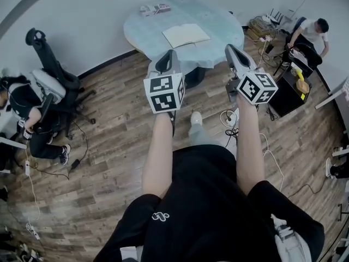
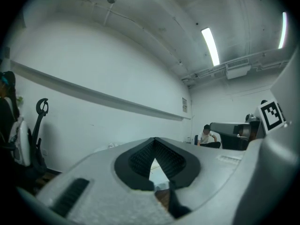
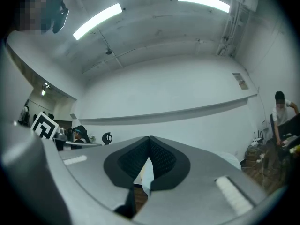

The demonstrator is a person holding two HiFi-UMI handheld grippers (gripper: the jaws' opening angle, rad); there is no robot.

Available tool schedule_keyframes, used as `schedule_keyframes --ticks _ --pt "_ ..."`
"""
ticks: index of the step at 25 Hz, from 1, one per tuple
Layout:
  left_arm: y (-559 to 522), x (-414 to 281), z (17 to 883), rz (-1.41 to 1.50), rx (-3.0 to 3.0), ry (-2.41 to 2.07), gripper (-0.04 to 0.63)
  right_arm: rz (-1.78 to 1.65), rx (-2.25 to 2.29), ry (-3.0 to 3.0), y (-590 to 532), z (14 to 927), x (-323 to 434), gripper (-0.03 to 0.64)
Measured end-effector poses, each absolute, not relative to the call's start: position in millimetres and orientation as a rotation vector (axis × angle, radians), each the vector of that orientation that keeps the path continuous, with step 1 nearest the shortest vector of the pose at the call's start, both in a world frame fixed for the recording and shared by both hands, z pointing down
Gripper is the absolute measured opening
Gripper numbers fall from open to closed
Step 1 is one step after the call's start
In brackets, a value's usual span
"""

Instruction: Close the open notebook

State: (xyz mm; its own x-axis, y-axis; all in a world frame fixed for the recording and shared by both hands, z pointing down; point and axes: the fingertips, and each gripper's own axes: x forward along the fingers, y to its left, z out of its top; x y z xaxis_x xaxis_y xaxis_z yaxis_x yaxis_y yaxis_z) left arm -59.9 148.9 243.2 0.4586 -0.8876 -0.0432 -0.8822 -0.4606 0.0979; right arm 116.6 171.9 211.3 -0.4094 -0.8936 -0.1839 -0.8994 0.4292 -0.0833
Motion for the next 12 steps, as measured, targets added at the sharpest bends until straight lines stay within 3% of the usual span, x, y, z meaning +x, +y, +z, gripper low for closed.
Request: schedule_keyframes --ticks 12 --pt "14 -45 290 -0.134 2.519 -1.622 0.003 -0.058 -1.528 2.573 26 259 129 0.009"
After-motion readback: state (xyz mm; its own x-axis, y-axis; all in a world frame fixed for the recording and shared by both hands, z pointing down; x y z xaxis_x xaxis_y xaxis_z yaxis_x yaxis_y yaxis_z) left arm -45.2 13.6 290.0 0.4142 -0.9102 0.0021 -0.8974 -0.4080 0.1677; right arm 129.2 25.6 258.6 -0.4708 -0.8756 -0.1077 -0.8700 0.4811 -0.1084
